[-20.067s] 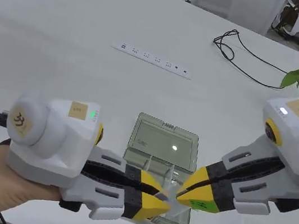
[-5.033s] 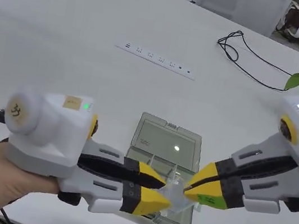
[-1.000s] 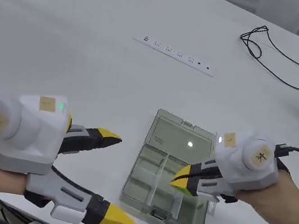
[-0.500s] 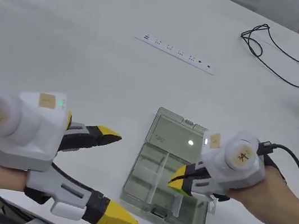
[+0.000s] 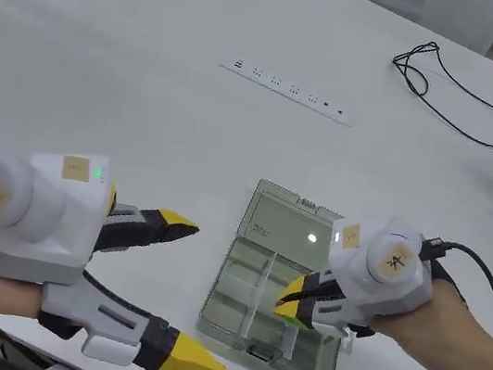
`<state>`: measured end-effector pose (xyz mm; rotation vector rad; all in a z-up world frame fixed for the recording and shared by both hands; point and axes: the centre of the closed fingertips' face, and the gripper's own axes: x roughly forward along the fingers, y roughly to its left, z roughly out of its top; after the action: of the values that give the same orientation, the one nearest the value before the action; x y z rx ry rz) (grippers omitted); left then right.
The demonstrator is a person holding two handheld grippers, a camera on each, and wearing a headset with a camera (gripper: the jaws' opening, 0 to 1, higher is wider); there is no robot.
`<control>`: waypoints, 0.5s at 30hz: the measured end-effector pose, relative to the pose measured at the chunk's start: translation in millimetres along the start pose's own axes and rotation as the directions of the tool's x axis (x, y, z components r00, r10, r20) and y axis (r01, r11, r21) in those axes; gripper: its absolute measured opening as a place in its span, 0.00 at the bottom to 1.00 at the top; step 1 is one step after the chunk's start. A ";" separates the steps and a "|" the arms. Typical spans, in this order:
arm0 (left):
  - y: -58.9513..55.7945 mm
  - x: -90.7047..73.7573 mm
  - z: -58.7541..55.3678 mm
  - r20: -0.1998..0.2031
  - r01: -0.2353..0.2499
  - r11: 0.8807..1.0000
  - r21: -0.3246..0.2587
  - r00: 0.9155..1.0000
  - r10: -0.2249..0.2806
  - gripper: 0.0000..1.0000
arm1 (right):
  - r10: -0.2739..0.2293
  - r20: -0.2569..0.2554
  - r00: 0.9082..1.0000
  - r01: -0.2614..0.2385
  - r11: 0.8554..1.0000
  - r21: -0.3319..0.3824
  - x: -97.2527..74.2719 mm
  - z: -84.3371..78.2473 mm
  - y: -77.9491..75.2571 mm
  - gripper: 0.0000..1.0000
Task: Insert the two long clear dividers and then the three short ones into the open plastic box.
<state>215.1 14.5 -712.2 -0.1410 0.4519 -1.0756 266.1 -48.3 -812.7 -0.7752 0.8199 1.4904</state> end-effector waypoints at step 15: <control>-0.9 -3.7 1.7 -0.012 0.000 1.000 0.007 1.000 0.000 0.99 | -0.084 0.181 0.980 0.055 0.986 0.160 -49.4 20.8 -6.1 0.16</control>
<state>213.6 17.1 -709.3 -0.1287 0.4585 -1.0782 275.5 -56.3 -760.2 -0.5335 0.7484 1.3958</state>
